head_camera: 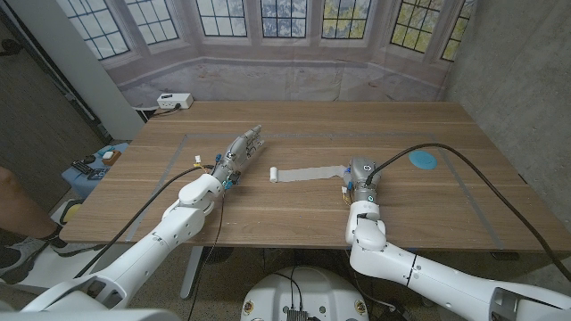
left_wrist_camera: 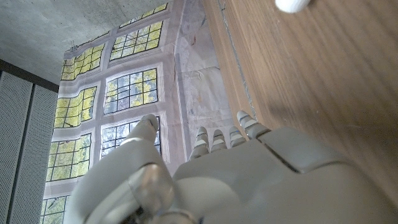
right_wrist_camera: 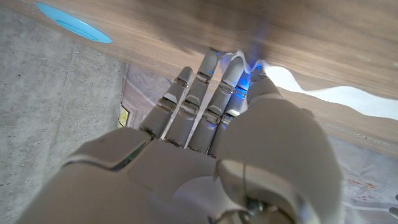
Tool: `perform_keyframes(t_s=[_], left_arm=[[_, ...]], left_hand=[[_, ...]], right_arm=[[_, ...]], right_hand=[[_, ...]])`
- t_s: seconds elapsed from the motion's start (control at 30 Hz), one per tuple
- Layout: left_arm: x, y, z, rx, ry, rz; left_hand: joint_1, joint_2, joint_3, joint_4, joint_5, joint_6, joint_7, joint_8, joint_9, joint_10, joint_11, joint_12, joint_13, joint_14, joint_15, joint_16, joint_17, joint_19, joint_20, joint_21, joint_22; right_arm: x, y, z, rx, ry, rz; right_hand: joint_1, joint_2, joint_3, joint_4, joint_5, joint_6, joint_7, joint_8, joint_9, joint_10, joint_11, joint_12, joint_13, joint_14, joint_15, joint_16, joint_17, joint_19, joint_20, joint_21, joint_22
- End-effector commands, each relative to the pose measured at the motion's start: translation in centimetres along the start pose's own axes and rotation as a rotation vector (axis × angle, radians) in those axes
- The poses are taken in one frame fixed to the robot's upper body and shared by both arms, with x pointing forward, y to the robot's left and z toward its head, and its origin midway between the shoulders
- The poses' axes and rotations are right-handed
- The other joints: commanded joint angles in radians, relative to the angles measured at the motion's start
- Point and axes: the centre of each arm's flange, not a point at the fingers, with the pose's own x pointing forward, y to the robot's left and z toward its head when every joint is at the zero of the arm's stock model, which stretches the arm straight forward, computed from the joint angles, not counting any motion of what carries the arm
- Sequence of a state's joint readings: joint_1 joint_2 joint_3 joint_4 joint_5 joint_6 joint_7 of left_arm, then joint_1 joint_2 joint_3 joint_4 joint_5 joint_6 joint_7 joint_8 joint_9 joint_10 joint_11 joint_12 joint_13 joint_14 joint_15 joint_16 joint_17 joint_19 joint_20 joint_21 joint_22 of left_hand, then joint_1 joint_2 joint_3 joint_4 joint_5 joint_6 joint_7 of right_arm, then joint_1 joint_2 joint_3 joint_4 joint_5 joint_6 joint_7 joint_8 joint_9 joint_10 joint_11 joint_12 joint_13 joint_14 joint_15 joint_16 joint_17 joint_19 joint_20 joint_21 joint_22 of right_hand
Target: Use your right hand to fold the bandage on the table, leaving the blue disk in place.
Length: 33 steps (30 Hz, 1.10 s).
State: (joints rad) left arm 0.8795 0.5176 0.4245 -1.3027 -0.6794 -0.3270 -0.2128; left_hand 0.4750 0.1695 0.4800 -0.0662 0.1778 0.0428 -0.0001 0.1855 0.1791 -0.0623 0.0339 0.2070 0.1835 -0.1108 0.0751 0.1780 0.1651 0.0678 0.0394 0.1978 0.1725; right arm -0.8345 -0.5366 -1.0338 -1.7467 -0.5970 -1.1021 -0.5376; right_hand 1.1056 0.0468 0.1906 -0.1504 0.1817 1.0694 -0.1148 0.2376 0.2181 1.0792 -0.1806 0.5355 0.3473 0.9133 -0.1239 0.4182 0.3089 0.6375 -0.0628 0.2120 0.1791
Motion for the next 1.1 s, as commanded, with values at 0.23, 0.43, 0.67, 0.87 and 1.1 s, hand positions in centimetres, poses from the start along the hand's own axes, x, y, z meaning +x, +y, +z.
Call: perform_keyframes(t_s=[0.23, 0.43, 0.67, 0.87, 1.1], left_arm=[[0.0, 0.29, -0.07, -0.003, -0.005, 0.001], [0.02, 0.48, -0.17, -0.006, -0.006, 0.001], [0.12, 0.66, -0.29, -0.009, -0.006, -0.002], [0.38, 0.6, -0.36, -0.01, -0.006, -0.008], [0.61, 0.64, -0.31, -0.007, -0.004, -0.011]], left_hand=[[0.0, 0.007, 0.003, -0.007, 0.004, 0.007, -0.006, 0.001, 0.003, -0.001, -0.002, -0.001, 0.004, 0.005, -0.001, -0.001, 0.002, -0.002, 0.006, -0.002, 0.003], [0.0, 0.007, 0.003, -0.008, 0.004, 0.006, -0.005, 0.001, 0.003, 0.0, -0.003, -0.001, 0.004, 0.005, 0.0, -0.001, 0.002, -0.002, 0.006, -0.002, 0.003], [0.0, 0.007, 0.004, -0.008, 0.004, 0.005, -0.005, 0.0, 0.003, 0.0, -0.002, -0.001, 0.004, 0.005, -0.001, -0.001, 0.002, -0.002, 0.006, -0.002, 0.003], [0.0, 0.007, 0.004, -0.008, 0.004, 0.005, -0.005, 0.0, 0.003, -0.001, -0.004, -0.001, 0.004, 0.005, 0.0, -0.001, 0.002, -0.003, 0.007, -0.002, 0.003], [0.0, 0.007, 0.004, -0.009, 0.004, 0.005, -0.006, 0.0, 0.003, 0.0, -0.002, -0.001, 0.004, 0.005, 0.001, -0.001, 0.002, -0.003, 0.007, -0.002, 0.003]], right_arm=[[-0.61, 1.29, 0.57, 0.034, -0.012, -0.075], [-0.53, 1.36, 0.93, 0.041, -0.02, -0.101], [-0.41, 1.04, 1.16, 0.042, -0.023, -0.121], [-0.35, 0.87, 1.08, 0.045, -0.02, -0.135], [-0.42, 0.82, 1.13, 0.051, -0.019, -0.147]], right_hand=[[0.048, 0.006, 0.006, -0.014, 0.005, 0.061, -0.007, 0.028, 0.004, 0.058, -0.012, 0.022, 0.0, 0.05, -0.115, 0.013, 0.005, 0.027, -0.074, 0.015, 0.003], [0.058, 0.006, 0.006, -0.015, 0.005, 0.079, -0.011, 0.035, 0.003, 0.078, -0.015, 0.027, -0.003, 0.066, -0.116, 0.016, 0.005, 0.036, -0.079, 0.017, 0.003], [0.068, 0.006, 0.007, -0.014, 0.005, 0.097, -0.011, 0.041, 0.002, 0.092, -0.016, 0.031, -0.003, 0.083, -0.117, 0.017, 0.004, 0.041, -0.084, 0.019, 0.003], [0.077, 0.004, 0.007, -0.014, 0.005, 0.106, -0.013, 0.044, 0.0, 0.105, -0.016, 0.035, -0.001, 0.096, -0.118, 0.016, 0.002, 0.043, -0.088, 0.018, 0.003], [0.085, 0.004, 0.008, -0.013, 0.007, 0.103, -0.014, 0.042, -0.002, 0.103, -0.016, 0.034, 0.003, 0.109, -0.118, 0.018, 0.004, 0.043, -0.094, 0.018, 0.004]])
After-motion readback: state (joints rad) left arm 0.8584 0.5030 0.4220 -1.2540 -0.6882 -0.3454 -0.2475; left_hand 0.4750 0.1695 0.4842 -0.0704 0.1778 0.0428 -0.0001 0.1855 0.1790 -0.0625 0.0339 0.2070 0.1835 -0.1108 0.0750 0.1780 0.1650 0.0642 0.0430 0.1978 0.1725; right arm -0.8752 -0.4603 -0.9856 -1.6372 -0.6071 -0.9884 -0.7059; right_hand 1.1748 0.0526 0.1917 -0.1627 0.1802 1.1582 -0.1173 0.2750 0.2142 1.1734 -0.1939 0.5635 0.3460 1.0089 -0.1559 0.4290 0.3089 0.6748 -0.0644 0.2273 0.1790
